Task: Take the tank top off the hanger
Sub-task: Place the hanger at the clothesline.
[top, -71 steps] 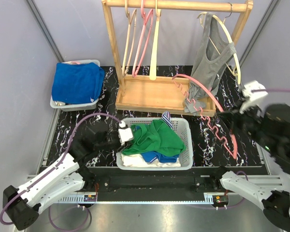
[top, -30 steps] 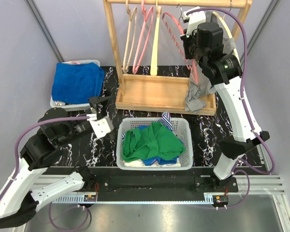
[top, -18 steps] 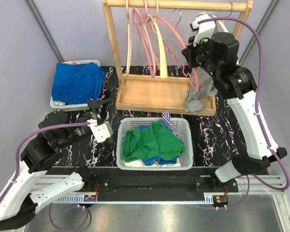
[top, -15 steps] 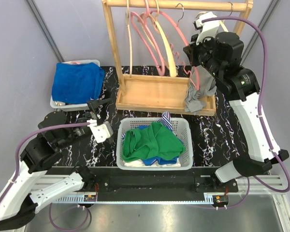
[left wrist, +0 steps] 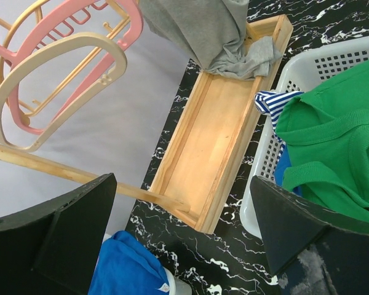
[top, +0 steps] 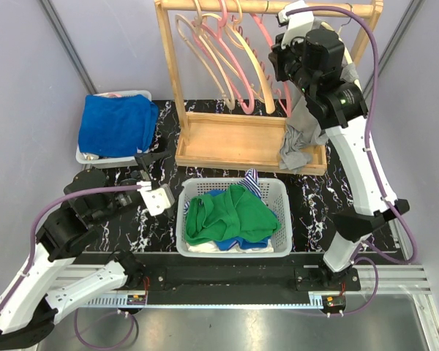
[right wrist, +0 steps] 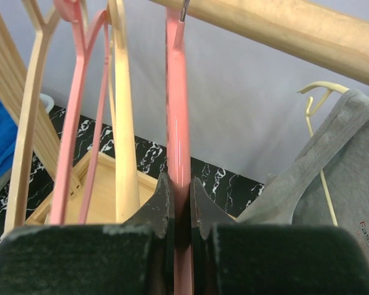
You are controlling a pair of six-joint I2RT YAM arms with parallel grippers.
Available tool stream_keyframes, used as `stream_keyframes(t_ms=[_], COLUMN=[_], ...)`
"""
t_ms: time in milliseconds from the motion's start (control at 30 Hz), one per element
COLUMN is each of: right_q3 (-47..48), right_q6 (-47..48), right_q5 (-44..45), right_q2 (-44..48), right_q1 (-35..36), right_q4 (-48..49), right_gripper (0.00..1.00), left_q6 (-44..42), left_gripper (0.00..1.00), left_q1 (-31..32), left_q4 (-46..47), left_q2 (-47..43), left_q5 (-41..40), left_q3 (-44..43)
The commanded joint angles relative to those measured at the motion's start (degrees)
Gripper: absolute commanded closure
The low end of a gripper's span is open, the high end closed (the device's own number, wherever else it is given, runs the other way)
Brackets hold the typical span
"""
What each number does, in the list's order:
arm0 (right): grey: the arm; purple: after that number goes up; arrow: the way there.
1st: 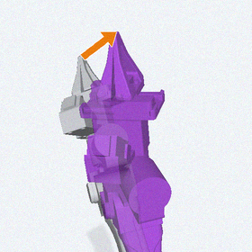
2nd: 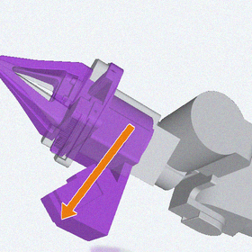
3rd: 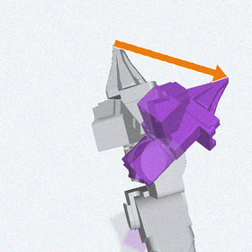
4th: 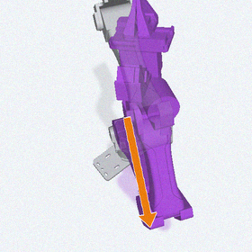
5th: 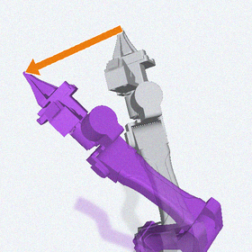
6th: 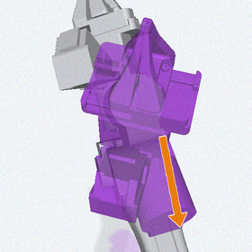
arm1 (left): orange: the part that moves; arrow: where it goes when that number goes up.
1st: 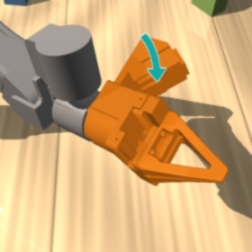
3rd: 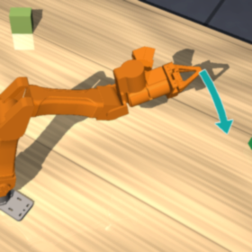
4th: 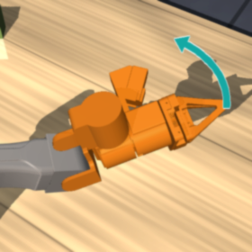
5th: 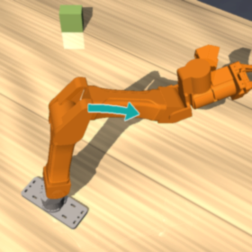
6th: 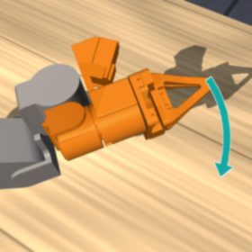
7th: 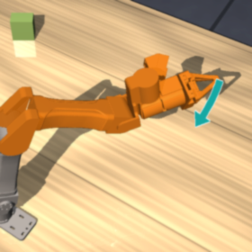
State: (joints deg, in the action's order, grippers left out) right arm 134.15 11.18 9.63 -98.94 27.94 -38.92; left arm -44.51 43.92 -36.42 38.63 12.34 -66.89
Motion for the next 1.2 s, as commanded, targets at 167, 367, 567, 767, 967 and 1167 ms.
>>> stream_keyframes(t_ms=[167,367,567,767,967,1167], right_q3=[6.7,3.8,0.9,0.1,-0.5,-2.9], right_q6=[1.4,1.5,0.9,0.2,-0.4,-1.2], right_q5=[2.3,1.8,1.4,1.2,1.0,1.1], right_q2=[-1.6,-0.9,-1.9,-2.6,-2.1,-0.9], right_q1=[-2.4,-4.6,-4.7,-4.7,-4.7,-4.7], right_q4=[3.6,3.5,3.5,3.5,3.5,3.2], right_gripper=[1.00,1.00,1.00,1.00,1.00,1.00], left_q6=[0.8,0.8,1.6,1.6,1.6,1.9], left_gripper=[0.01,0.01,0.01,0.01,0.01,0.01], left_q1=[-0.9,-1.1,-1.4,-1.6,-2.0,-2.3], left_q4=[2.4,2.4,2.4,2.3,2.4,2.4], left_q2=[-0.8,-1.5,-1.7,-1.7,-2.1,-2.1], left_q5=[2.2,2.4,3.3,3.3,3.7,4.1], left_q3=[-0.8,0.3,0.4,-0.2,0.0,-0.1])
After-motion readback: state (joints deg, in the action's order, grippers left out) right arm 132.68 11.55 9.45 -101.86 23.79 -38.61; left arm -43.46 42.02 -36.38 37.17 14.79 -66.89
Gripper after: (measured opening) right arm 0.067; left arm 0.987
